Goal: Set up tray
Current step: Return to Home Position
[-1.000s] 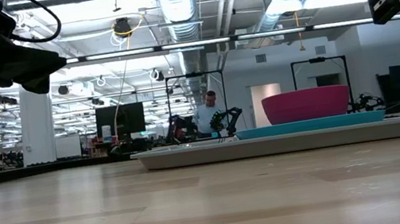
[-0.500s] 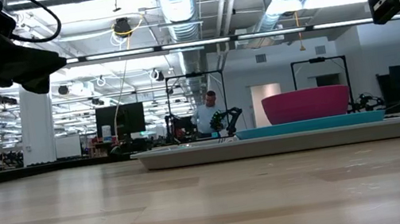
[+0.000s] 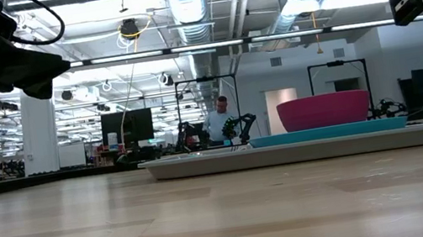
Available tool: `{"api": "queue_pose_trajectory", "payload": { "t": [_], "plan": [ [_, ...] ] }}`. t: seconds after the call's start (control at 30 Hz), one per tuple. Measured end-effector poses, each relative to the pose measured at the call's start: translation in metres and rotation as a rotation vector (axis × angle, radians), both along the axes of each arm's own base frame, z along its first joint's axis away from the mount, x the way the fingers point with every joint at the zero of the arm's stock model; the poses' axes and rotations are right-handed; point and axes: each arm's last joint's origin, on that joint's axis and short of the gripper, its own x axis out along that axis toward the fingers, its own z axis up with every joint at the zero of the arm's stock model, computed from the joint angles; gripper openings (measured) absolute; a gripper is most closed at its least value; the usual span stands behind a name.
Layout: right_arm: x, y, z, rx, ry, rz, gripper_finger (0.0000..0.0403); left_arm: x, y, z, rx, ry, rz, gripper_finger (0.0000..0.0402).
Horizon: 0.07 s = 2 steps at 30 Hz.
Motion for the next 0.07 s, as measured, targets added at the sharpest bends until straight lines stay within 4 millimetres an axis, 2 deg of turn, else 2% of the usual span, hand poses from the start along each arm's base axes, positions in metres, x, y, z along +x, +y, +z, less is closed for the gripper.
{"api": "queue_pose_trajectory", "payload": {
  "t": [0.07],
  "plan": [
    [0.0000,0.0000,0.0000,0.000,0.000,0.000,0.0091,0.0000,0.0000,0.0000,0.000,0.000,0.000,0.0082]
  ]
}}
